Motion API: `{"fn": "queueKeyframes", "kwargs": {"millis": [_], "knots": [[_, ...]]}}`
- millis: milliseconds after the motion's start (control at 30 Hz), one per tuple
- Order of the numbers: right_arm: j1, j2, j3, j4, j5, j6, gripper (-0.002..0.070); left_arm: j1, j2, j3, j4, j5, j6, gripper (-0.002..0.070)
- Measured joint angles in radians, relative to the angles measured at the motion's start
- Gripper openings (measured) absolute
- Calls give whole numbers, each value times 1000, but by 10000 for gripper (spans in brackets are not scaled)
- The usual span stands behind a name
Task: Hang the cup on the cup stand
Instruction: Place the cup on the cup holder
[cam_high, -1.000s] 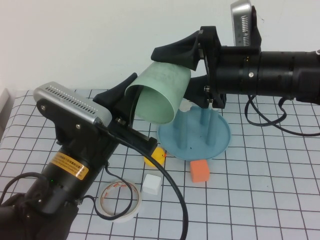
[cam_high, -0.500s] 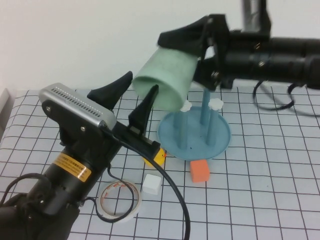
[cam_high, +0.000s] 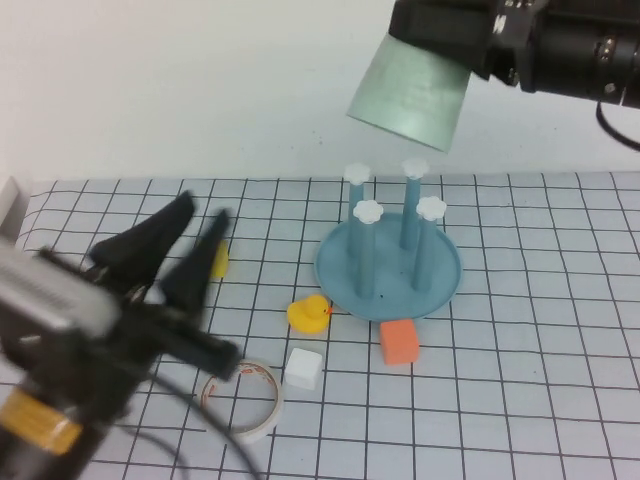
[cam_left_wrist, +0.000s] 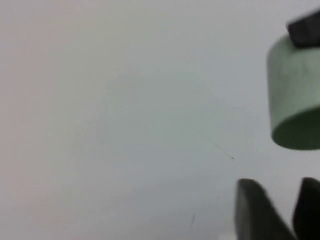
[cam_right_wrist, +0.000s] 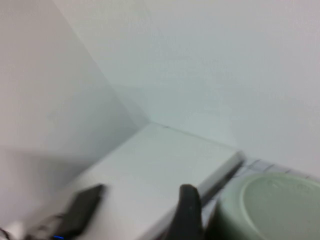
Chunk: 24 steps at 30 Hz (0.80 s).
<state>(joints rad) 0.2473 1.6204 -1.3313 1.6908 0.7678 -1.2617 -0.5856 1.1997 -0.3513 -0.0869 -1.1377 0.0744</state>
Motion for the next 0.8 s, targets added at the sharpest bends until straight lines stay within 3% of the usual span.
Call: {"fn": "queueKeyframes", "kwargs": {"millis": [100, 200, 467, 800], "knots": [[0, 0, 0, 0, -44, -186, 571, 0, -99, 31, -68, 109, -18, 78], [2, 0, 0, 0, -92, -366, 571, 0, -206, 38, -155, 329, -18, 21], [22, 53, 0, 2, -180, -655, 571, 0, -396, 43, -200, 722, 58, 0], [22, 260, -132, 4, -199, -681, 570, 0, -427, 48, -198, 784, 85, 0]]}}
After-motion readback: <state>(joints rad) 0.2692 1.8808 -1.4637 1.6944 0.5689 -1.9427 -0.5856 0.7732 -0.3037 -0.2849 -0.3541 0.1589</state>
